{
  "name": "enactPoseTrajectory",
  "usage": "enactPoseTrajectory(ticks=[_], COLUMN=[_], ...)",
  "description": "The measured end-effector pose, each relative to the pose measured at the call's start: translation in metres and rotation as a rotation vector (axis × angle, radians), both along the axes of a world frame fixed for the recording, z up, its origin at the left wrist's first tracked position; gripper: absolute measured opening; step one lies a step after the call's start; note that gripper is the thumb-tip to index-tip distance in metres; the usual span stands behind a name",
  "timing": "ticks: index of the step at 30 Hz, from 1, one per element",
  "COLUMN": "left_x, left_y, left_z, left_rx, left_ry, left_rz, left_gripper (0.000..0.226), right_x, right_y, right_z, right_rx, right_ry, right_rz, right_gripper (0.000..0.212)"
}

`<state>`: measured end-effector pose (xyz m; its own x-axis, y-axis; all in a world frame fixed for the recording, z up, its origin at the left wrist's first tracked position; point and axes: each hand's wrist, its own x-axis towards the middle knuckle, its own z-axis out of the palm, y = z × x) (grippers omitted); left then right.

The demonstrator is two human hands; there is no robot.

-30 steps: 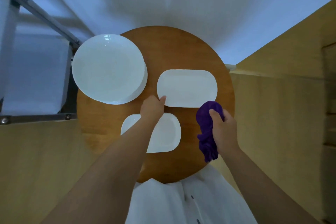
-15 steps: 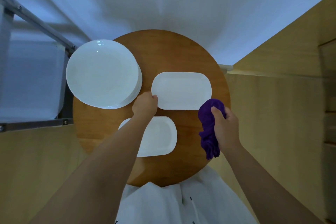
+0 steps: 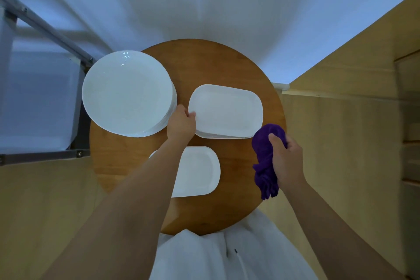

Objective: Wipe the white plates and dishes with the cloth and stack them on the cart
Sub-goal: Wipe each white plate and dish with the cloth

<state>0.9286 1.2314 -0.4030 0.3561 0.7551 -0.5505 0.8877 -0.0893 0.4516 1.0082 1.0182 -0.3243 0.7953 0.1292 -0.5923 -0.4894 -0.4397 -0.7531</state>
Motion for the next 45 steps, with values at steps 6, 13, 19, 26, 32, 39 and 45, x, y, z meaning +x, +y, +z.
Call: enactPoseTrajectory(ticks=[6, 13, 19, 26, 32, 39, 45], left_x=[0.013, -0.001, -0.039, -0.073, -0.092, -0.106, -0.114], left_y=[-0.010, -0.030, -0.036, -0.052, -0.051, -0.033, -0.026], left_z=[0.020, 0.068, 0.127, 0.181, 0.203, 0.224, 0.239], left_rx=[-0.276, -0.656, -0.777, -0.902, -0.856, -0.829, -0.865], left_ry=[-0.352, -0.804, -0.978, -1.056, -1.067, -1.119, -0.977], left_rz=[0.456, 0.825, 0.880, 0.924, 0.886, 0.831, 0.918], left_gripper=[0.034, 0.036, 0.033, 0.048, 0.053, 0.044, 0.046], right_x=[0.006, 0.011, -0.011, -0.059, -0.079, -0.098, -0.127], right_y=[0.010, 0.016, 0.032, 0.061, 0.089, 0.121, 0.147], right_z=[0.005, 0.034, 0.061, 0.082, 0.096, 0.114, 0.132], right_rx=[0.029, 0.013, -0.274, -0.585, -0.672, -0.569, -0.448], right_ry=[-0.001, -0.140, -0.497, -0.732, -0.742, -0.908, -1.022], right_rz=[-0.041, 0.076, 0.403, 0.589, 0.649, 0.866, 1.031], right_gripper=[0.011, 0.015, 0.026, 0.061, 0.055, 0.052, 0.052])
